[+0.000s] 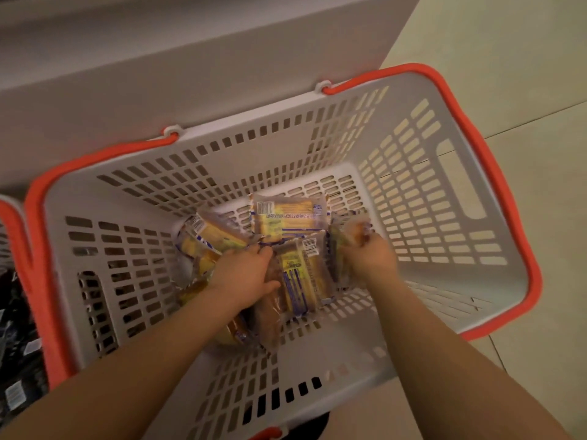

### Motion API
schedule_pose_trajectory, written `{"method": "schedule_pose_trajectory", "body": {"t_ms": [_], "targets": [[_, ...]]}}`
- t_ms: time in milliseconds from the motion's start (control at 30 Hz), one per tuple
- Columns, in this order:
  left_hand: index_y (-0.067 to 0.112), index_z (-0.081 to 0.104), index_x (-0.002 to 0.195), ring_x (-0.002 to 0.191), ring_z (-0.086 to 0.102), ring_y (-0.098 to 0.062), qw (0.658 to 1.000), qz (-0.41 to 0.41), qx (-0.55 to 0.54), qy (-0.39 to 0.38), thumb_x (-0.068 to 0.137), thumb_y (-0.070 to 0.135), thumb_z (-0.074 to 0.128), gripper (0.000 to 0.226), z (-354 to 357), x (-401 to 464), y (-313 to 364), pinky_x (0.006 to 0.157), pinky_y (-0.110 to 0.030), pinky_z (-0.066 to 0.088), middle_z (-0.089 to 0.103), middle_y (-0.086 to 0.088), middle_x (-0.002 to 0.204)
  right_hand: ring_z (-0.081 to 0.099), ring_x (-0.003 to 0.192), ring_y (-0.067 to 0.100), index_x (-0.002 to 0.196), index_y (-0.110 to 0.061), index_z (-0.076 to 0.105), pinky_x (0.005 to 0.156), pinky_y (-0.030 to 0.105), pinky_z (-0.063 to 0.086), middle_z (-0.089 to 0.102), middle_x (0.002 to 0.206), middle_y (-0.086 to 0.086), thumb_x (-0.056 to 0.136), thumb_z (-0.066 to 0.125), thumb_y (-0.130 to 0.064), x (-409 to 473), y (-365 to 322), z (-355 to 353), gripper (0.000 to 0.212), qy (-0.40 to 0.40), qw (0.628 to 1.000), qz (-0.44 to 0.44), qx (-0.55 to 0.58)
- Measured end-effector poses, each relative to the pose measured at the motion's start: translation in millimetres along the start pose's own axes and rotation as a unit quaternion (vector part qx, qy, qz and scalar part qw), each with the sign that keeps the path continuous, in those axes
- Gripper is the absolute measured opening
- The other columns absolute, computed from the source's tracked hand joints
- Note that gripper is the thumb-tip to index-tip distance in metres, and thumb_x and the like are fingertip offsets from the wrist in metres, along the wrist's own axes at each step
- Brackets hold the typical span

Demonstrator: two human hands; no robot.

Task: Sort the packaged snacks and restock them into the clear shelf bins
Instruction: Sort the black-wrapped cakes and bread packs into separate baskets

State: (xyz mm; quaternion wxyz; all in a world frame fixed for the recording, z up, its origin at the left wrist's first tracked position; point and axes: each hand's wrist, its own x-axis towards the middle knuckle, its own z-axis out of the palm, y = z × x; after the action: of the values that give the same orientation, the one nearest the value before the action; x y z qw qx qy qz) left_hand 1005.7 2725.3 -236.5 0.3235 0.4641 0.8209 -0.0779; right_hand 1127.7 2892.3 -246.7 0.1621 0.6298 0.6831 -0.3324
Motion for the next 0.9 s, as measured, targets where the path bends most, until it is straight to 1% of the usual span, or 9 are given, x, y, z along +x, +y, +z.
{"method": "schedule_pose_trajectory", "body": {"t_ms": [100,267,333,433,533,700,800,833,900], "targets": [[0.019,0.046,0.120,0.109,0.054,-0.023,1.000,-0.008,0.003,0.015,0.085,0.052,0.054,0.049,-4,-7,-12,0.087,-0.034,0.043,0.053,-0.003,0.125,0.051,0.111,0.029,0.125,-0.005,0.046,0.092,0.039,0.046,0.051,0.123,0.013,0.084,0.059,-0.029,-22,-19,16,0.049,-0.014,0.979,-0.149,-0.136],[0.023,0.048,0.124,0.106,0.055,-0.021,1.000,-0.013,0.015,0.010,0.086,0.048,0.055,0.047,-10,-23,-34,0.082,-0.032,0.044,0.055,0.001,0.118,0.035,0.127,0.033,0.140,-0.004,0.019,0.098,0.039,0.039,0.031,0.139,0.019,0.092,0.052,-0.023,-49,-27,40,0.062,-0.051,0.935,-0.237,-0.257],[0.023,0.051,0.118,0.104,0.055,-0.021,1.000,-0.026,0.004,0.015,0.087,0.039,0.055,0.035,-12,-27,-39,0.079,-0.031,0.043,0.055,0.000,0.115,0.031,0.131,0.034,0.145,-0.005,0.013,0.101,0.041,0.037,0.025,0.144,0.018,0.092,0.052,-0.025,-51,-25,39,0.069,-0.075,0.932,-0.247,-0.253],[0.017,0.050,0.115,0.108,0.052,-0.022,0.999,-0.029,-0.029,0.029,0.091,0.019,0.047,0.024,-15,-37,-39,0.083,-0.032,0.043,0.053,-0.004,0.120,0.039,0.126,0.034,0.143,-0.007,0.020,0.095,0.043,0.041,0.030,0.143,0.015,0.092,0.052,-0.027,-48,-20,28,0.063,-0.118,0.939,-0.238,-0.216],[0.014,0.050,0.126,0.119,0.047,-0.020,0.989,0.032,-0.102,0.098,0.092,0.013,0.046,0.035,-23,-58,-36,0.095,-0.032,0.043,0.047,-0.002,0.134,0.054,0.106,0.034,0.122,-0.006,0.039,0.073,0.038,0.041,0.048,0.124,0.015,0.095,0.041,-0.019,-46,-15,17,0.030,-0.098,0.925,-0.221,-0.293],[0.006,0.068,0.098,0.100,0.060,-0.024,0.919,0.101,-0.179,0.338,0.082,0.005,0.062,0.017,-49,-130,-37,0.085,-0.033,0.050,0.063,-0.008,0.111,0.058,0.102,0.029,0.128,-0.008,0.043,0.075,0.037,0.044,0.055,0.117,0.011,0.095,0.041,-0.025,-86,-28,18,0.036,-0.073,0.863,-0.300,-0.400],[0.004,0.069,0.093,0.097,0.062,-0.028,0.918,0.082,-0.133,0.363,0.078,0.000,0.063,0.016,-42,-179,-55,0.085,-0.034,0.048,0.065,-0.009,0.106,0.059,0.086,0.025,0.125,-0.014,0.043,0.063,0.033,0.047,0.061,0.109,0.010,0.094,0.044,-0.031,-137,-62,16,0.035,-0.118,0.822,-0.428,-0.356],[0.003,0.068,0.094,0.096,0.062,-0.029,0.920,0.064,-0.126,0.365,0.077,-0.002,0.064,0.018,-36,-195,-64,0.085,-0.034,0.048,0.065,-0.010,0.105,0.057,0.080,0.023,0.125,-0.015,0.042,0.057,0.031,0.044,0.061,0.107,0.010,0.093,0.046,-0.030,-157,-76,14,0.035,-0.144,0.796,-0.471,-0.351],[0.001,0.067,0.096,0.094,0.063,-0.031,0.926,0.019,-0.126,0.356,0.076,-0.003,0.065,0.020,-18,-228,-79,0.085,-0.036,0.049,0.065,-0.012,0.104,0.057,0.084,0.024,0.126,-0.014,0.043,0.061,0.029,0.040,0.059,0.111,0.010,0.093,0.047,-0.027,-194,-104,13,0.036,-0.165,0.721,-0.560,-0.374]]}}
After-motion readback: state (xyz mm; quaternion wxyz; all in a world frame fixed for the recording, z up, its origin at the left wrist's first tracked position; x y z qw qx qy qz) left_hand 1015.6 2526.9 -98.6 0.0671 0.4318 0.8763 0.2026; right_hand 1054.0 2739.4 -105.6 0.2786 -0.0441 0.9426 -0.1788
